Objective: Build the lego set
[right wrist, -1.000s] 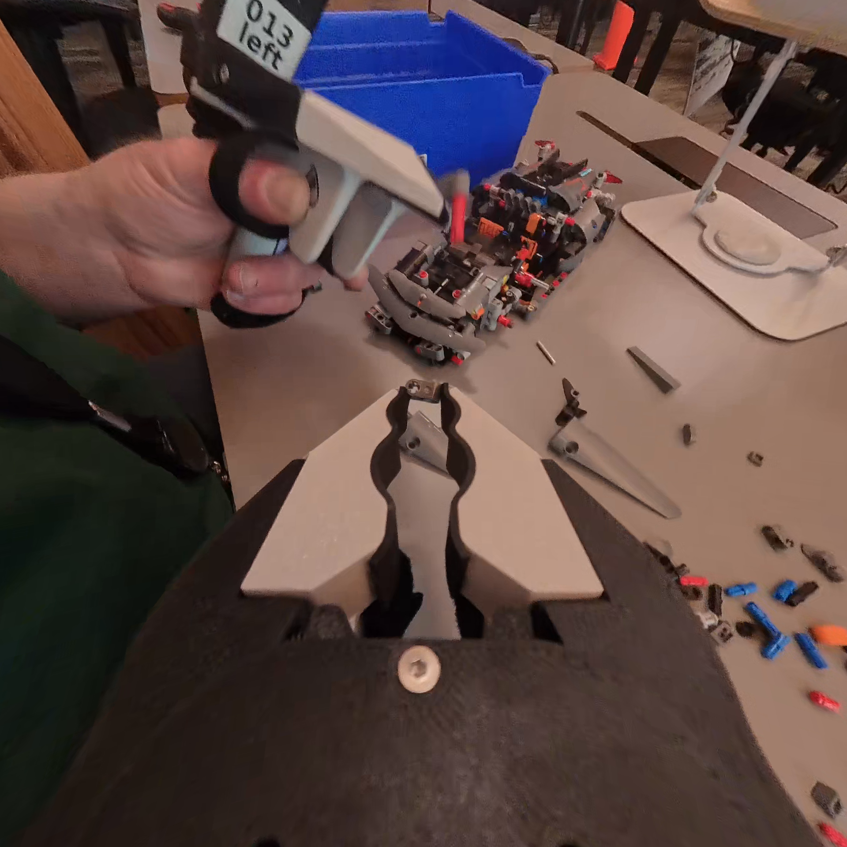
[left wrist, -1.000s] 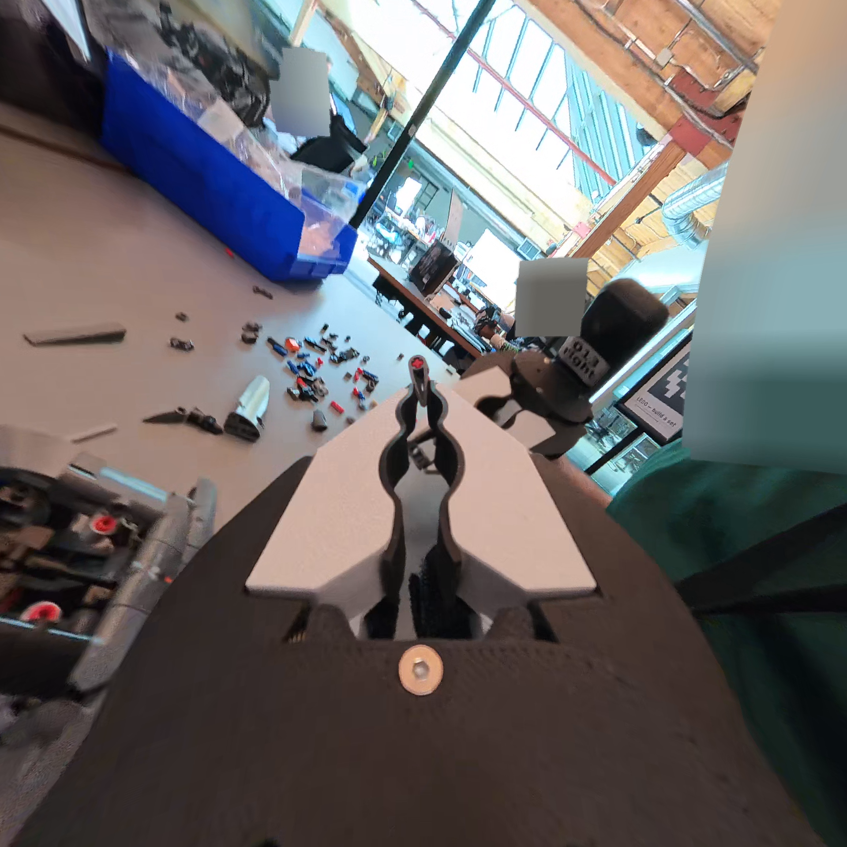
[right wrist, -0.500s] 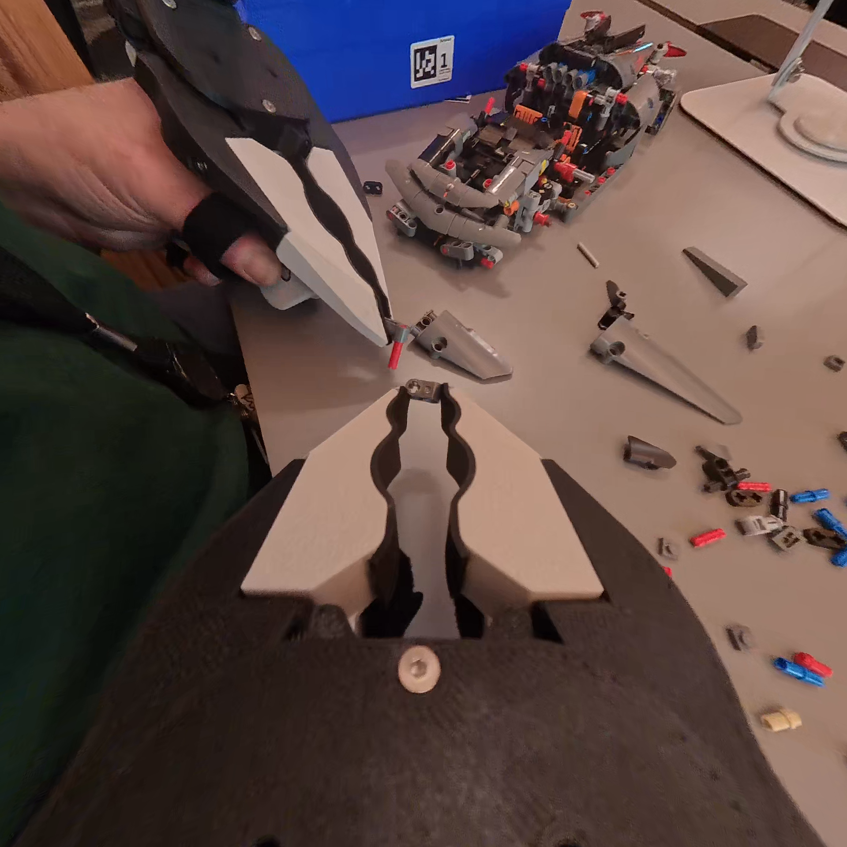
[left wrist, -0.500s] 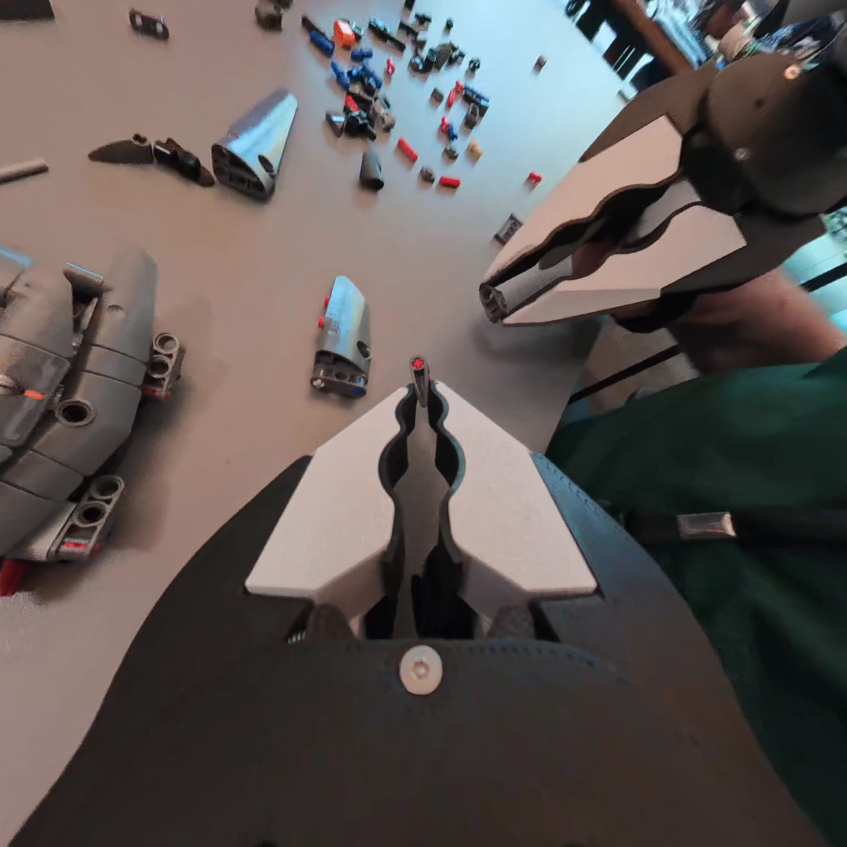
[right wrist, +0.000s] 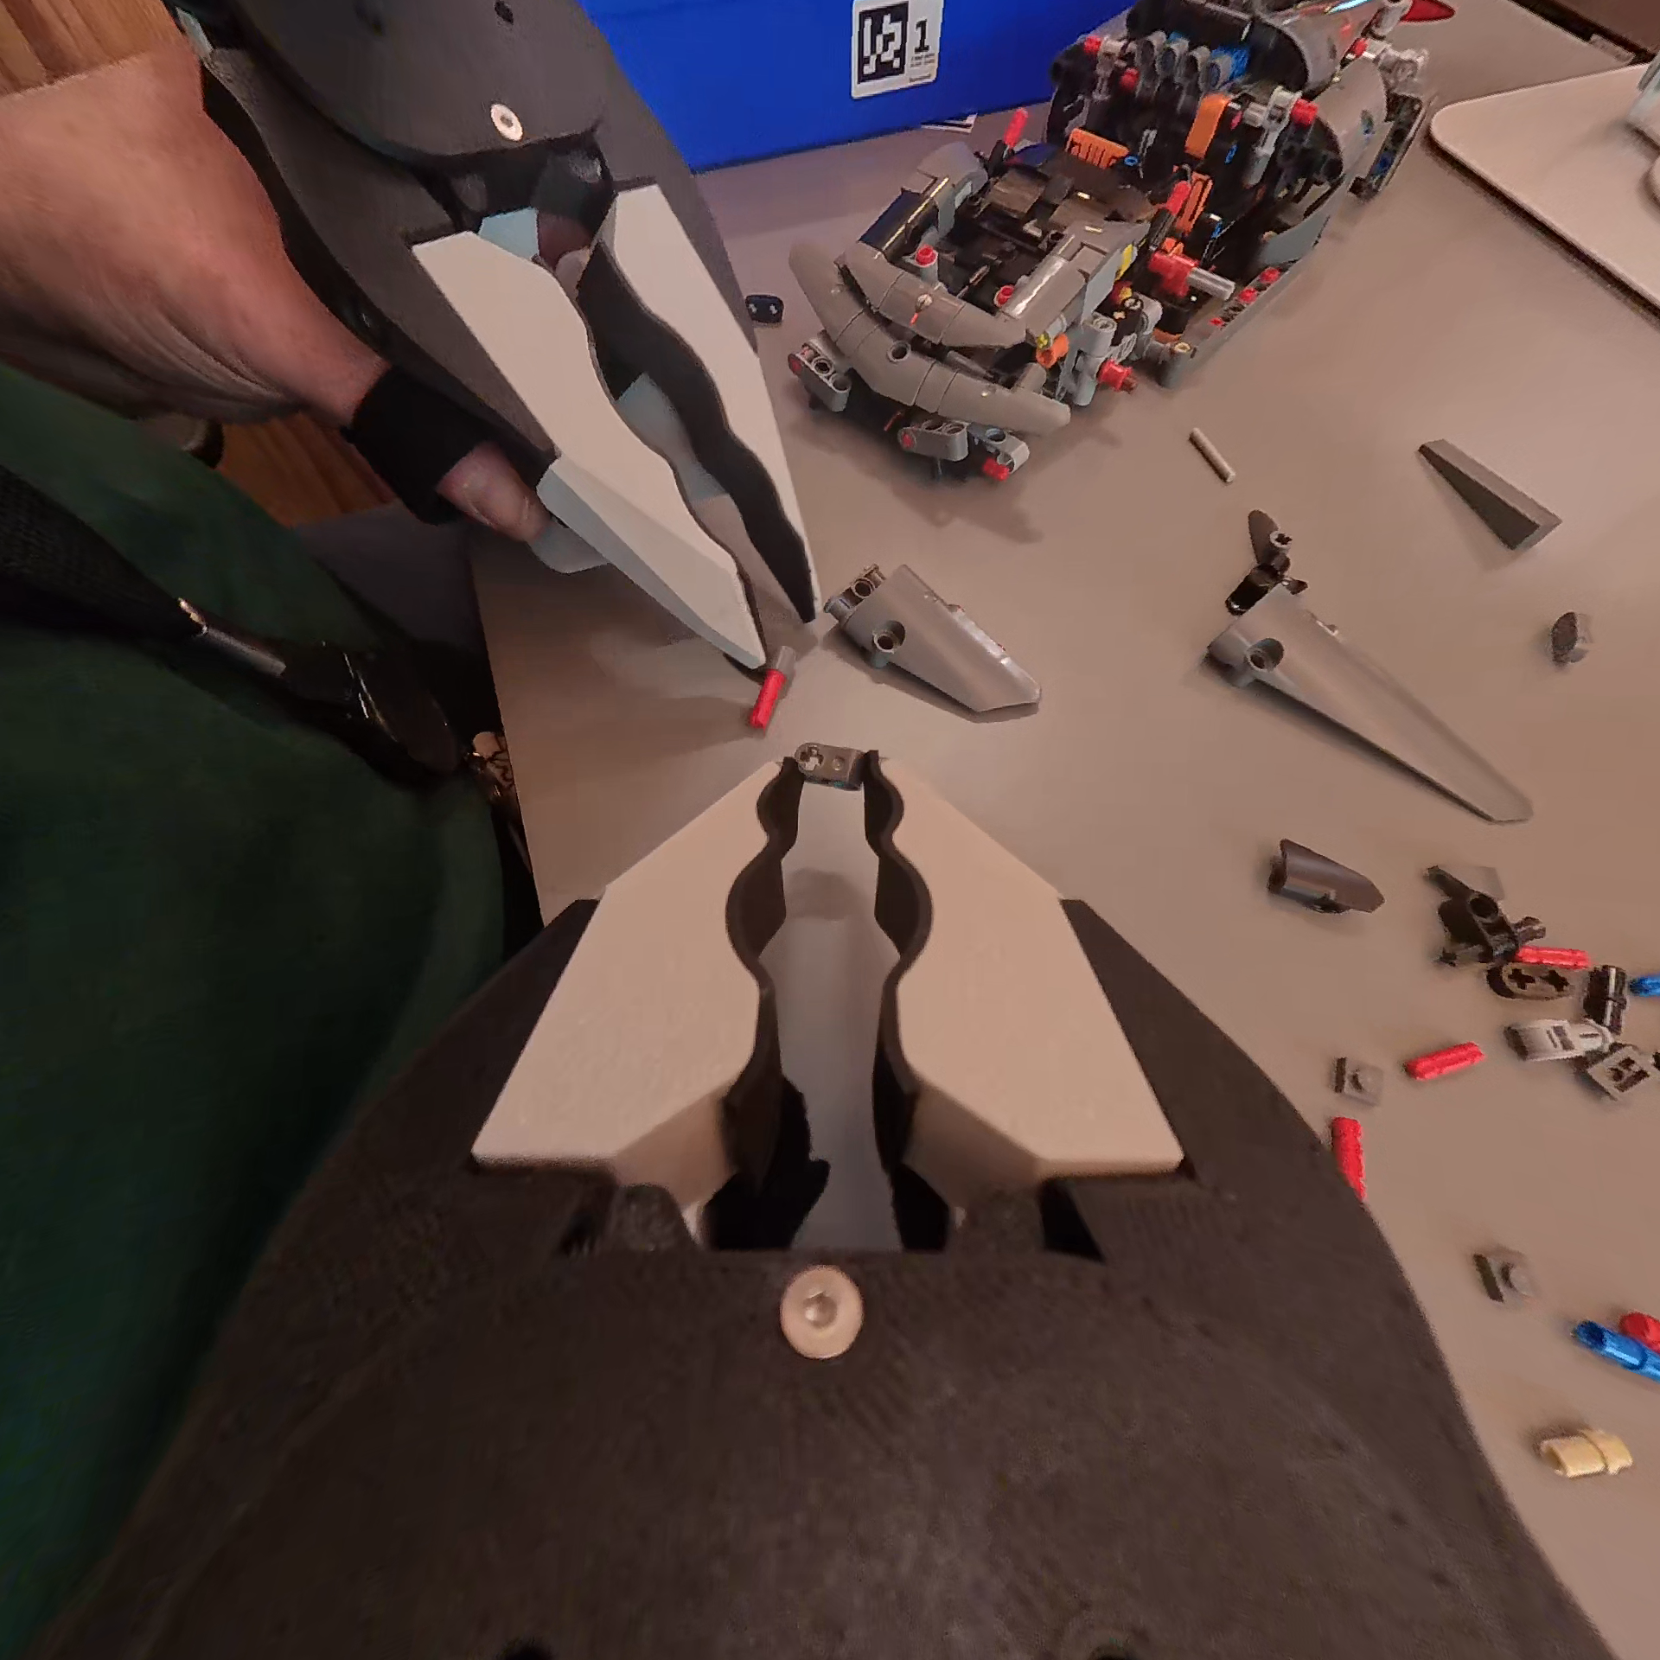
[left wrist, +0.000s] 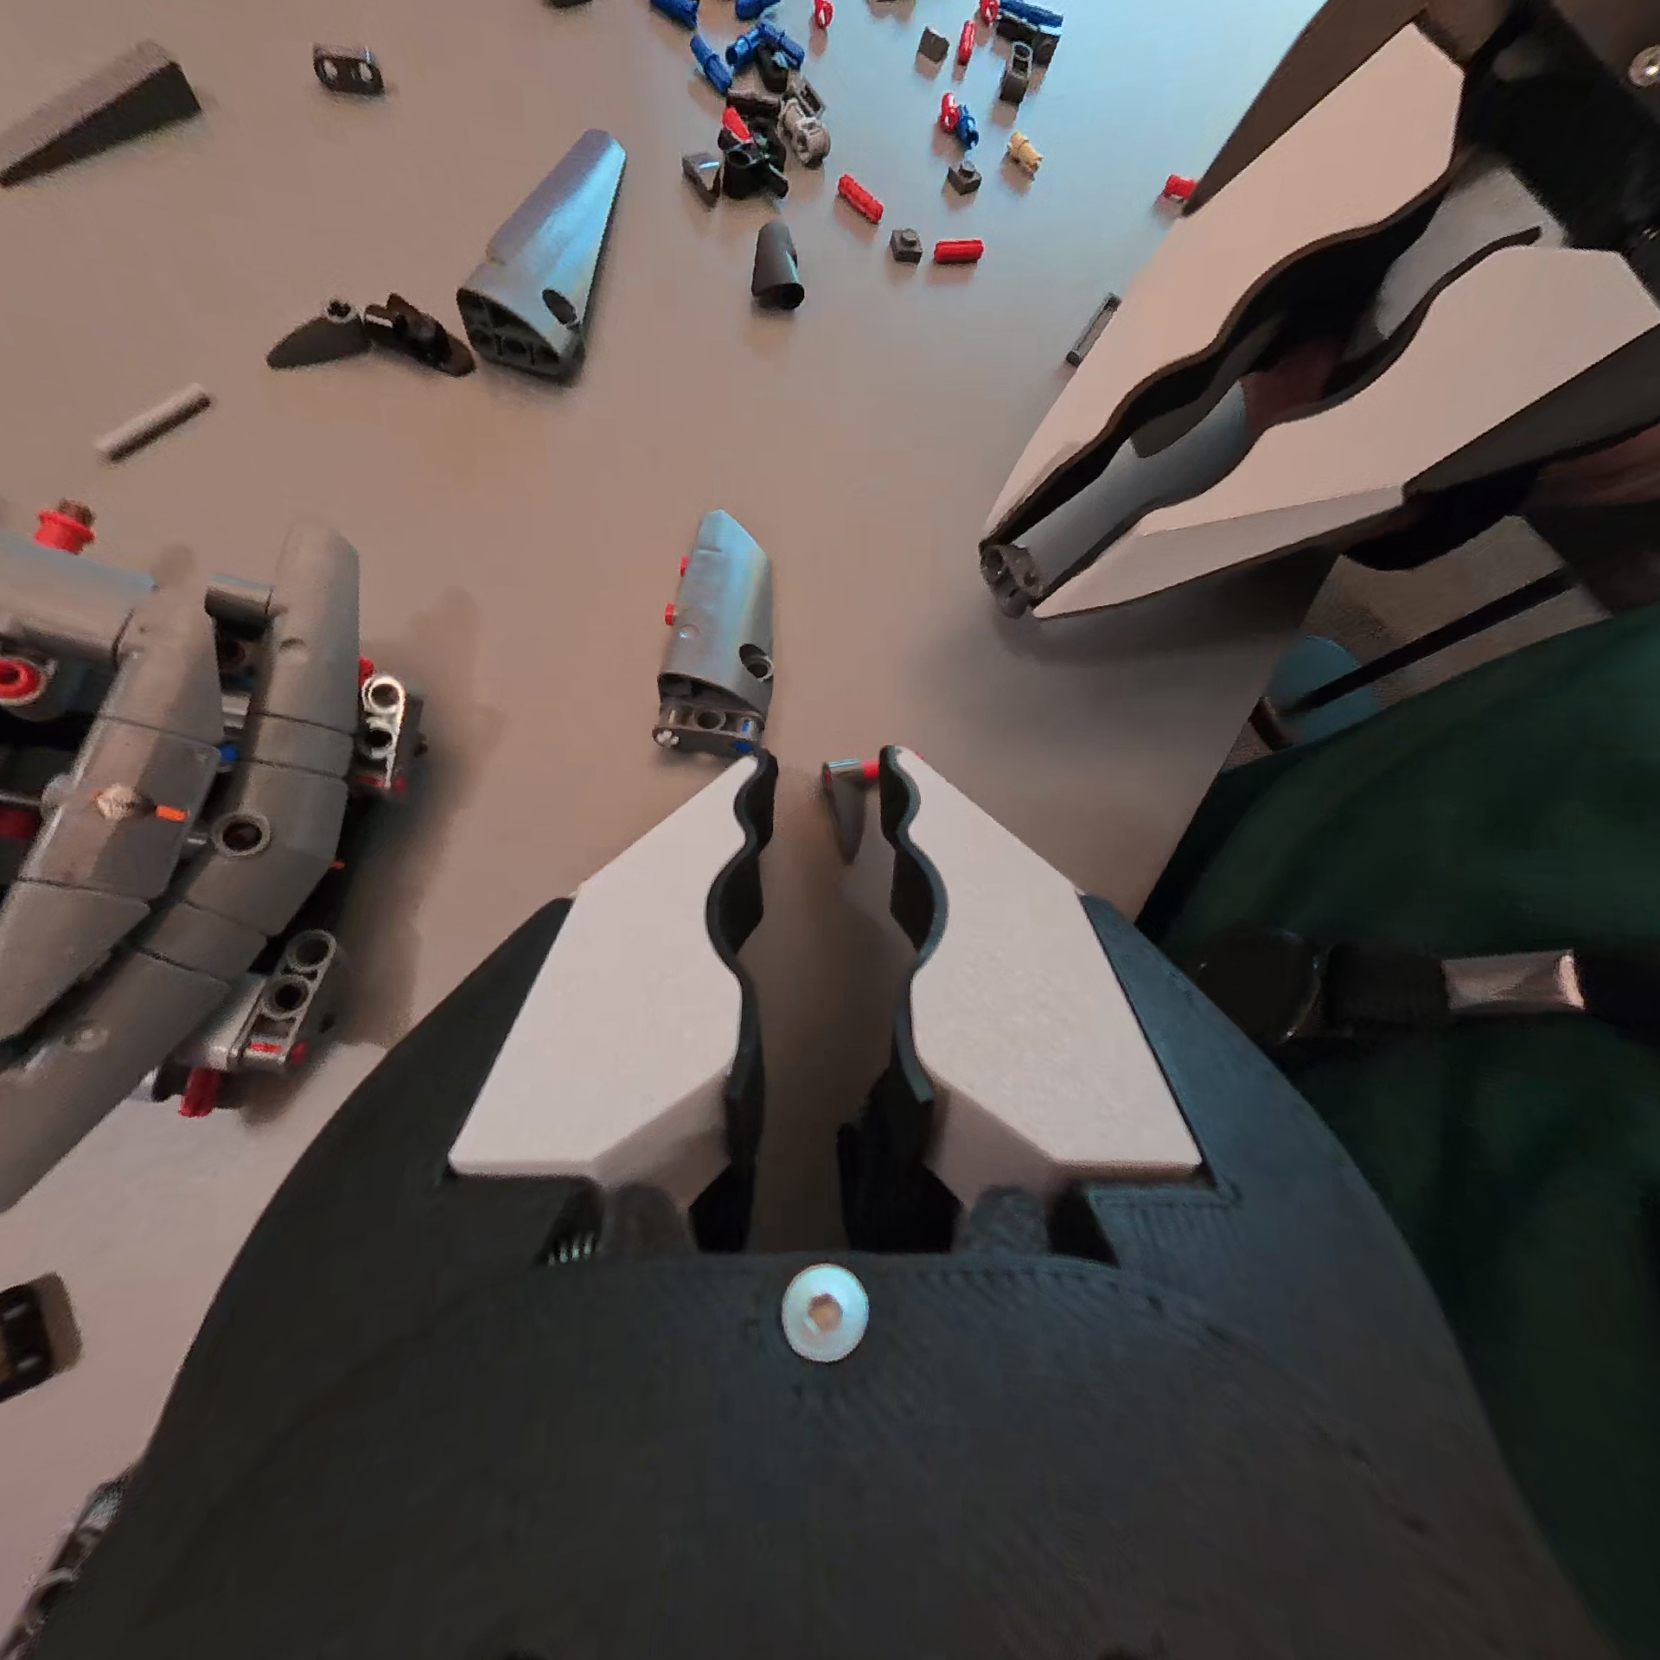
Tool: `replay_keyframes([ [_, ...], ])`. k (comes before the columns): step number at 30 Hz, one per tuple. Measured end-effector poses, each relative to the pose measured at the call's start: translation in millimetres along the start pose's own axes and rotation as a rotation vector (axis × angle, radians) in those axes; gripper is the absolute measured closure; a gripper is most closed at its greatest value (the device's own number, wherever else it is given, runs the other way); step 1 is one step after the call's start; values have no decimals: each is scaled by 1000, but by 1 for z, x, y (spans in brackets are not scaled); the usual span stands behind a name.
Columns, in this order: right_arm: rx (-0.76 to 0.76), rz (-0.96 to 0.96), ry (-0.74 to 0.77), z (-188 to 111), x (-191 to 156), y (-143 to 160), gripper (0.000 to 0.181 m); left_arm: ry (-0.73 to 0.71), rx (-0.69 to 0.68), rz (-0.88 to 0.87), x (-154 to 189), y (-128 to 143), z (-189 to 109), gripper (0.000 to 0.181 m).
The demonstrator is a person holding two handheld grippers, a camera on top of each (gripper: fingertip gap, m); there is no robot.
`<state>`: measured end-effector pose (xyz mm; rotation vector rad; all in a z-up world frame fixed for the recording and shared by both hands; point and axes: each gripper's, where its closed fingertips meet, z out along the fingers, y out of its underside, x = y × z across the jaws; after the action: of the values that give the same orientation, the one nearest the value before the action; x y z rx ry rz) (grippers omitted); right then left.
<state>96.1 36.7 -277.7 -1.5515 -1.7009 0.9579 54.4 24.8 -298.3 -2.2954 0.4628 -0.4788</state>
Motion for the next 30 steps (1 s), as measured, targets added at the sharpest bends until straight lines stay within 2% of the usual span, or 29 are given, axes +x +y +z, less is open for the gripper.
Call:
replay_keyframes([
  [7, -45, -22, -30, 5, -8, 5, 169, -35, -68, 58, 6, 11, -1, 159],
  [14, -154, -43, -43, 23, -20, 14, 169, -94, -66, 128, 0, 12, 1, 177],
  [16, -177, -39, -36, 26, -21, 17, 169, -92, -60, 127, 1, 12, 1, 177],
  [30, -185, 20, -6, 34, -17, 12, 169, -79, -36, 128, 4, 9, 5, 178],
])
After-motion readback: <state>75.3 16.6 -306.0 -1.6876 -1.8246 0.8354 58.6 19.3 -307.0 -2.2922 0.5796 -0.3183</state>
